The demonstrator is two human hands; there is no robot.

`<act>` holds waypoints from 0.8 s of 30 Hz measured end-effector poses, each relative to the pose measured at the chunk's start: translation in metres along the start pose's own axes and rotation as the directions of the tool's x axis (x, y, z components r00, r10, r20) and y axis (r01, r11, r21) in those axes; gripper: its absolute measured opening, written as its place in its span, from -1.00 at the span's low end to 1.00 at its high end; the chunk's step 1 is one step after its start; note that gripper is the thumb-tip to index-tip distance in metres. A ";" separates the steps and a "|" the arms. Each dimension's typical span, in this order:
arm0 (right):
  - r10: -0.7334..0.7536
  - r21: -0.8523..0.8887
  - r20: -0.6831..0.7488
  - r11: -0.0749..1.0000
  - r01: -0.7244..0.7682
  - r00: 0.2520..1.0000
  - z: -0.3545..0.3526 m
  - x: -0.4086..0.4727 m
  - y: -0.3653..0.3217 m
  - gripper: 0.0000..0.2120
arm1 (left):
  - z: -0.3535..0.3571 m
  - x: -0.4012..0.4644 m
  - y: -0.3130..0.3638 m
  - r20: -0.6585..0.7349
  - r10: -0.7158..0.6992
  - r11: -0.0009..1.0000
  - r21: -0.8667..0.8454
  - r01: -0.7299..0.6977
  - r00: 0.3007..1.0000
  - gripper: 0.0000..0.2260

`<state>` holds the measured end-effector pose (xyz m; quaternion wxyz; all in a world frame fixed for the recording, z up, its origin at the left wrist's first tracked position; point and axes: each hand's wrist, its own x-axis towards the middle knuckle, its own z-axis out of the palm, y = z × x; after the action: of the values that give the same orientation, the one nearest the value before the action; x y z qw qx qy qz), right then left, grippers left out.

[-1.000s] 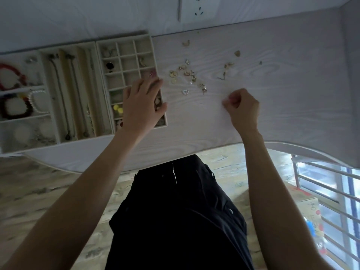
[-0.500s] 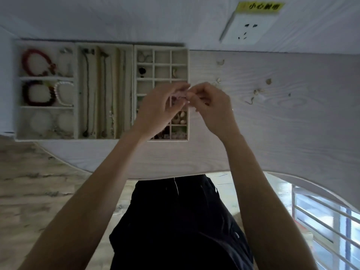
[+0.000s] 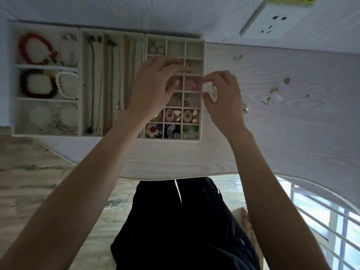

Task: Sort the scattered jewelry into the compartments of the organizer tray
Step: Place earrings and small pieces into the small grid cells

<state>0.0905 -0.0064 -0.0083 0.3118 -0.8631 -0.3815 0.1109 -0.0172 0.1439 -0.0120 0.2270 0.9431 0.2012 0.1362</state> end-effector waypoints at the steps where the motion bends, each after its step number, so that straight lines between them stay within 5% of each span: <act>1: 0.006 -0.009 -0.025 1.000 -0.007 1.000 -0.001 -0.003 0.001 -0.72 | -0.001 -0.003 -0.003 -0.005 0.005 1.000 0.018 -0.005 1.000 -0.77; 12: -0.114 -0.148 -0.014 0.983 0.110 0.993 0.009 0.005 0.010 -0.85 | 0.006 0.005 -0.001 0.183 0.153 0.960 0.205 -0.190 0.971 -0.67; 24: -0.191 -0.277 0.026 0.942 0.191 0.981 0.007 0.030 0.002 -0.95 | 0.012 0.003 -0.002 0.221 0.096 0.940 0.300 -0.161 0.971 -0.65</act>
<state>0.1096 0.0176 -0.0140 0.1968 -0.8575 -0.4748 0.0247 -0.0107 0.1424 -0.0221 0.0833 0.9873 0.1338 0.0197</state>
